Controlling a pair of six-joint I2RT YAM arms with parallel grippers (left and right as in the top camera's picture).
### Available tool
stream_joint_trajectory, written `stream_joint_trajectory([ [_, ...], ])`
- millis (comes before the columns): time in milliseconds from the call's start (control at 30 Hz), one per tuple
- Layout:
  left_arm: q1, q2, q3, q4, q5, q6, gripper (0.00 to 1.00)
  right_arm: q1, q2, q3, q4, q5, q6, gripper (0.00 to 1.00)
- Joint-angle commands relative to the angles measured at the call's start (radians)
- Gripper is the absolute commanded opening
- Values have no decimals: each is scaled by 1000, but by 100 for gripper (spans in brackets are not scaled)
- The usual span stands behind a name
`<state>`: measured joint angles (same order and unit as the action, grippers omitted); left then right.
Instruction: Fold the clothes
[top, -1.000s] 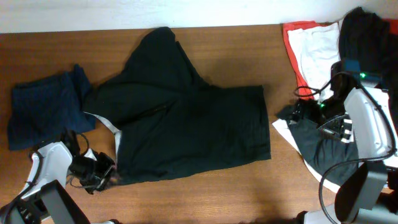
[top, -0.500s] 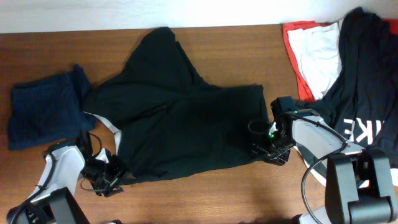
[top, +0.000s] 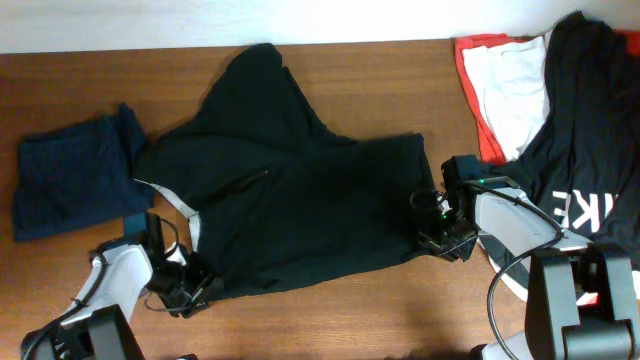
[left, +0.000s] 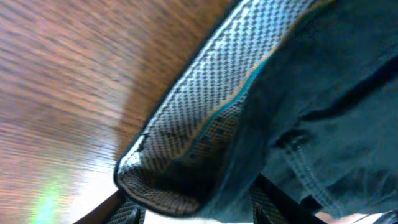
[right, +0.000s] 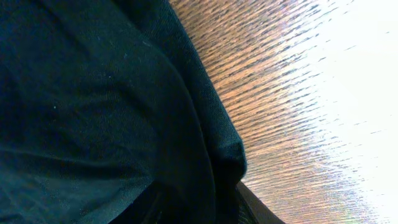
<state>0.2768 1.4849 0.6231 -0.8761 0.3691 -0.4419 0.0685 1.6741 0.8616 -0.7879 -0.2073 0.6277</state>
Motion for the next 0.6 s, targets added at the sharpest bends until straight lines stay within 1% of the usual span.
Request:
stream_joint_trajectory([
  [0,-22,7,-26,53,-59,-92,33,-12,10,-20,0,85,-10,33],
  [33,-22,7,-26,52,-59,-92,0,-12,10,-20,-5,85,-10,33],
  [100,-22,6,-24,24,-58,-91,0,-12,7,-10,-19,84,-15,33],
  [167,-22,-15,28,-54,-59,-5,0,-32,-18,75,-104,85,-55,32],
  [200,-22,-43,90,-113,-59,41,0,-66,-45,166,-177,85,-84,31],
  [267,-22,-112,298,-258,-58,126,0,-146,-92,342,-304,85,-129,31],
  [300,-22,-135,448,-352,-58,179,0,-208,-123,468,-388,85,-164,31],
  [333,-22,-142,515,-401,-59,206,0,-227,-135,514,-421,85,-181,32],
  [367,-22,-153,655,-518,-59,244,0,-255,-165,599,-510,85,-222,31],
  [400,-22,-162,713,-561,-60,268,0,-252,-186,615,-537,85,-242,32],
  [433,-22,-170,729,-568,-60,276,0,-244,-197,614,-550,84,-255,31],
  [467,-22,-180,732,-566,-59,276,0,-217,-200,614,-586,84,-257,33],
  [567,-22,-178,698,-556,-59,275,0,-79,-196,564,-610,41,-254,50],
])
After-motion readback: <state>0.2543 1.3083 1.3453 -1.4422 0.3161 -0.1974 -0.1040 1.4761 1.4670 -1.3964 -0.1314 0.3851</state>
